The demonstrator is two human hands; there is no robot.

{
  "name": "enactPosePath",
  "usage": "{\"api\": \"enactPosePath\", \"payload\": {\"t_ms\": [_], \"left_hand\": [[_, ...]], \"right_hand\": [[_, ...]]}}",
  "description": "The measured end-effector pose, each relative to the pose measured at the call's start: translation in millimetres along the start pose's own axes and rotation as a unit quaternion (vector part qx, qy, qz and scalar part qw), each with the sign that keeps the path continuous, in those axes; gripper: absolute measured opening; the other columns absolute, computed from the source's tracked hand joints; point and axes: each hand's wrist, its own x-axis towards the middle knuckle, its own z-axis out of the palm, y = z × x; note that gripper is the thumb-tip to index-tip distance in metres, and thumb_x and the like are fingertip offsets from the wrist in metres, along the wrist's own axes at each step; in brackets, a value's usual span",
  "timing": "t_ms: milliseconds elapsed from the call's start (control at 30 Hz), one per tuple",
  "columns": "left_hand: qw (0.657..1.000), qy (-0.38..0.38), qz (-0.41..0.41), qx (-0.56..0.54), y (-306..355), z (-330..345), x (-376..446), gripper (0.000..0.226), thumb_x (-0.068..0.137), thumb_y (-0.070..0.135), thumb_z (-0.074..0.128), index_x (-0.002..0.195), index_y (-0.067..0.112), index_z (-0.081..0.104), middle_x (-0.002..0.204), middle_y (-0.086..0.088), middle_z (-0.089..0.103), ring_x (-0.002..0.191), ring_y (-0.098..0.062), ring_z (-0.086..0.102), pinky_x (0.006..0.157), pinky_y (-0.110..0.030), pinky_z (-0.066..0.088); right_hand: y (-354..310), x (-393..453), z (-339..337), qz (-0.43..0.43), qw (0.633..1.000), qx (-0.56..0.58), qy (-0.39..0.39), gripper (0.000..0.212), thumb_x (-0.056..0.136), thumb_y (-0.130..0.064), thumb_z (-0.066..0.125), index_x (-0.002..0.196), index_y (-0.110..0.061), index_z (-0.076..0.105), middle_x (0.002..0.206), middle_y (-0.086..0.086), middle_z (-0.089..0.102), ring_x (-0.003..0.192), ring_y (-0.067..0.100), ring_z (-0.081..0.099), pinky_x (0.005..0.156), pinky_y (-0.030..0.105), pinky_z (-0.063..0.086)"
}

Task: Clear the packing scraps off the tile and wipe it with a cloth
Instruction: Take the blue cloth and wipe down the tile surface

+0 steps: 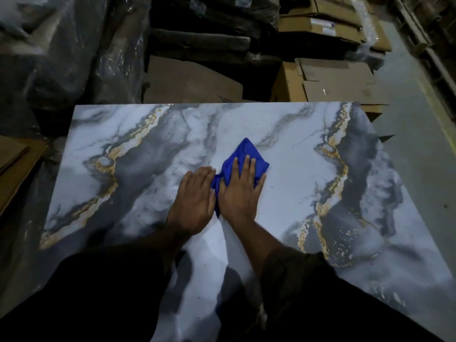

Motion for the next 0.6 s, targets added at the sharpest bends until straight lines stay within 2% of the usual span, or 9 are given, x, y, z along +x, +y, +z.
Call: {"api": "enactPosePath", "payload": {"t_ms": [100,167,267,333,433,500,600], "left_hand": [[0.999,0.003,-0.03,-0.043,1.7,-2.0,1.0,0.05,0.101,0.018,0.039,0.146,-0.003,0.048,0.151,-0.019,0.049,0.145,-0.032,0.042,0.122,-0.05,0.029],[0.999,0.004,-0.041,-0.035,2.3,-3.0,0.8,0.05,0.1,0.017,0.045,0.146,-0.004,0.047,0.153,-0.02,0.046,0.148,-0.033,0.037,0.122,-0.052,0.027],[0.998,0.004,-0.056,-0.005,1.9,-4.1,2.5,0.051,0.098,0.02,0.051,0.144,-0.002,0.05,0.153,-0.02,0.046,0.147,-0.033,0.038,0.122,-0.054,0.027],[0.998,-0.001,-0.067,-0.009,-1.4,-5.7,3.9,0.051,0.095,0.024,0.055,0.142,0.002,0.054,0.149,-0.017,0.05,0.143,-0.031,0.044,0.121,-0.049,0.03],[0.999,-0.009,-0.053,-0.004,-16.3,-11.3,13.1,0.049,0.088,0.032,0.063,0.133,0.01,0.061,0.137,-0.01,0.058,0.129,-0.028,0.053,0.104,-0.041,0.04],[0.999,-0.015,-0.027,0.018,-28.9,-15.6,22.7,0.045,0.086,0.037,0.062,0.125,0.013,0.063,0.127,-0.005,0.06,0.117,-0.028,0.057,0.091,-0.042,0.042],[0.998,-0.015,-0.029,0.046,-39.0,-17.4,42.7,0.037,0.086,0.037,0.059,0.114,0.012,0.063,0.112,-0.007,0.06,0.099,-0.03,0.055,0.083,-0.044,0.045]], "right_hand": [[9.2,1.8,-5.3,-0.058,0.998,-0.001,-0.022,0.069,0.104,-0.049,0.031,0.163,-0.02,0.011,0.171,0.008,-0.005,0.157,0.023,-0.008,0.125,0.055,-0.001],[21.5,-26.1,-5.6,-0.073,0.997,0.014,-0.01,0.07,0.103,-0.052,0.033,0.163,-0.019,0.015,0.171,0.008,0.0,0.158,0.022,-0.006,0.125,0.054,0.001],[37.7,-87.2,-0.2,-0.006,0.999,-0.001,0.032,0.076,0.098,-0.057,0.034,0.162,-0.017,0.022,0.17,0.01,0.011,0.158,0.026,0.002,0.125,0.056,0.009],[40.3,-111.4,4.8,0.04,0.998,-0.018,0.042,0.078,0.095,-0.058,0.031,0.16,-0.013,0.028,0.168,0.014,0.017,0.157,0.029,0.008,0.124,0.058,0.012],[32.1,-102.6,5.8,0.078,0.996,-0.025,0.034,0.081,0.093,-0.059,0.029,0.159,-0.011,0.029,0.167,0.017,0.018,0.157,0.031,0.009,0.124,0.059,0.011],[24.9,-82.7,5.6,0.092,0.995,-0.023,0.038,0.083,0.093,-0.06,0.03,0.159,-0.01,0.028,0.168,0.018,0.016,0.157,0.032,0.008,0.123,0.06,0.01],[17.6,-42.7,6.4,0.105,0.994,-0.006,0.043,0.084,0.093,-0.061,0.032,0.16,-0.01,0.026,0.168,0.018,0.013,0.157,0.03,0.004,0.124,0.06,0.007]]}}
